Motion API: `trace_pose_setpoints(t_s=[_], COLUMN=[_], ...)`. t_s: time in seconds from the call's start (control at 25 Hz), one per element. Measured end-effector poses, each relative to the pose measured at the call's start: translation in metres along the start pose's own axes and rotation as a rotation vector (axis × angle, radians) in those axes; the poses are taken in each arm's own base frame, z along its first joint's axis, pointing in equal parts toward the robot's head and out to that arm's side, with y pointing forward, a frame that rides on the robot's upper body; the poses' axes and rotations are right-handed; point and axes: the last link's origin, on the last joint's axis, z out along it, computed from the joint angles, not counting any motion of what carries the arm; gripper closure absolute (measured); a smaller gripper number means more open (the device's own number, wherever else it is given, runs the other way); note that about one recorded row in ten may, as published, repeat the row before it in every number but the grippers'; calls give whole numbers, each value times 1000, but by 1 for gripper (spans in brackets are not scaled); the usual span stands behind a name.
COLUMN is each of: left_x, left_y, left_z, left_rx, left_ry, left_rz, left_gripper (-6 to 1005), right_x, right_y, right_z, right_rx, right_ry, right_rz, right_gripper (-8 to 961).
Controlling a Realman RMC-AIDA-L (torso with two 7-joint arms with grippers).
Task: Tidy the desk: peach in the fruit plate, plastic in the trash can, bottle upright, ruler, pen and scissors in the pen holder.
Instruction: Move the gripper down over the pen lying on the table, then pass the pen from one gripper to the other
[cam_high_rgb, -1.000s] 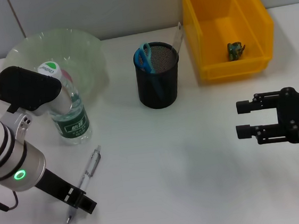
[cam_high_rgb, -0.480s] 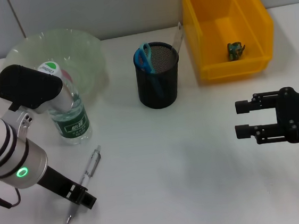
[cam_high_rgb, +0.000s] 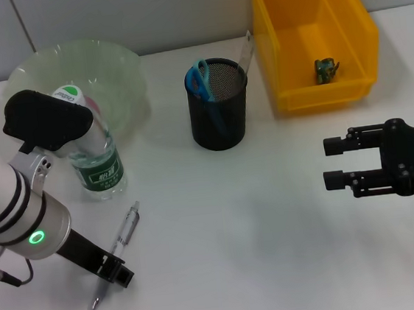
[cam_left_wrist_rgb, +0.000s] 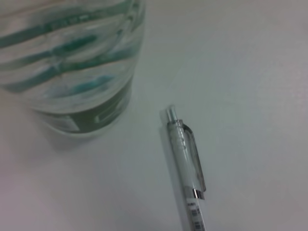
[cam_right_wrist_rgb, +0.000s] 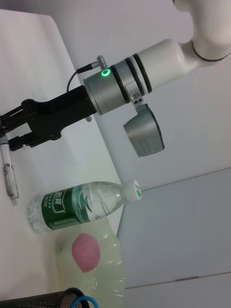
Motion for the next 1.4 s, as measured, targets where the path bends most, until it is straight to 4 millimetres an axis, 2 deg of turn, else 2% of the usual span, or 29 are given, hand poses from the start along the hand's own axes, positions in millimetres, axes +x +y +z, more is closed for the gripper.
trace_pose_setpoints(t_s=[0.2,0.36,1.0,1.24,1.4], left_x=[2,2,4,4,3], left_y=[0,0,-1,-2,-2], left_z=[0,1,5,5,6], left_rx=[5,8,17,33,44], left_ry=[9,11,5,2,-3], left_rz=[7,7,23,28,36], left_gripper=[450,456,631,633,716], right_x=[0,-1,-2,-3,-3], right_y=[0,0,-1,-1,-1], right_z=[0,1,1,1,1], right_rx=[-1,-1,-4,-5,-4], right_ry=[0,0,0,0,1], right_rz=[1,1,10,12,15], right_gripper=[302,302,301,302,302])
